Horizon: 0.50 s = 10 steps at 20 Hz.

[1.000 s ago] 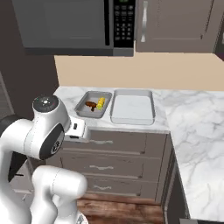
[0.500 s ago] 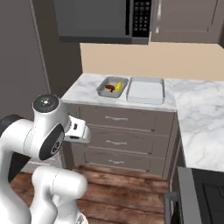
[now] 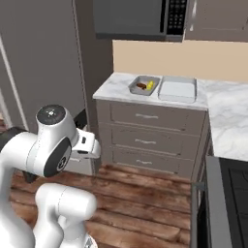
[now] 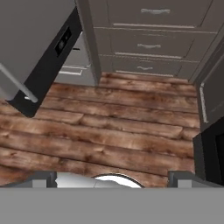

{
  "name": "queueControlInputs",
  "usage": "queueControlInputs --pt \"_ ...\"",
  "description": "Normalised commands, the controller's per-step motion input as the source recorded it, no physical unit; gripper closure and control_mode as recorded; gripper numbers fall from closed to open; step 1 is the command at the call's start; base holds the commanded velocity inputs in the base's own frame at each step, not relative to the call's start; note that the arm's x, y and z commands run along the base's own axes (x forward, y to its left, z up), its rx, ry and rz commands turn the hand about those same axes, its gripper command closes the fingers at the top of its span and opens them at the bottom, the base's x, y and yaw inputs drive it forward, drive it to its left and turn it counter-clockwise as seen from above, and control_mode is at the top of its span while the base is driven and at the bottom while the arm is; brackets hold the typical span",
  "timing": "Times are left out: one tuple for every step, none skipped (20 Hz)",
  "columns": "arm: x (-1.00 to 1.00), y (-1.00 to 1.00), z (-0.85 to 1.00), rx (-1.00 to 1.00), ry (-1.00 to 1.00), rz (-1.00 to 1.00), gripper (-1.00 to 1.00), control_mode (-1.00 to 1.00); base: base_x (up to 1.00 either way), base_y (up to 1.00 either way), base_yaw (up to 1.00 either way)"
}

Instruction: Place one corn and one chicken drumstick in each tupperware on the nearby counter, to pack two identical lunches.

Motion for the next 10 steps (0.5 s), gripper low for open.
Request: queueControlInputs --pt "0.00 0.00 0.00 0.00 0.00 0.00 -1.00 1.00 -0.66 0.46 0.12" --pt "0.00 0.00 0.00 0.00 0.00 0.00 -1.00 1.00 -0.65 0.49 0.11" --pt "0.00 0.00 0.00 0.00 0.00 0.00 -1.00 1.00 -0.57 0.53 0.09" --pt "0.00 0.00 0.00 0.00 0.00 0.00 -1.00 1.00 -0.53 0.61 0.07" --pt "0.00 0.00 0.00 0.00 0.00 0.00 -1.00 1.00 -0.46 0.68 0.05" --pt "0.00 0.00 0.00 0.00 0.00 0.00 -1.00 1.00 -0.46 0.74 0.04" --pt "0.00 0.00 0.00 0.00 0.00 0.00 -1.00 1.00 -0.40 0.79 0.03" --pt "0.00 0.00 0.00 0.00 0.00 0.00 -1.00 1.00 -0.34 0.86 0.01" --pt "0.00 0.00 0.00 0.00 0.00 0.00 -1.00 1.00 -0.29 0.87 0.00" --pt "0.00 0.00 0.00 0.00 0.00 0.00 -1.00 1.00 -0.25 0.87 0.00"
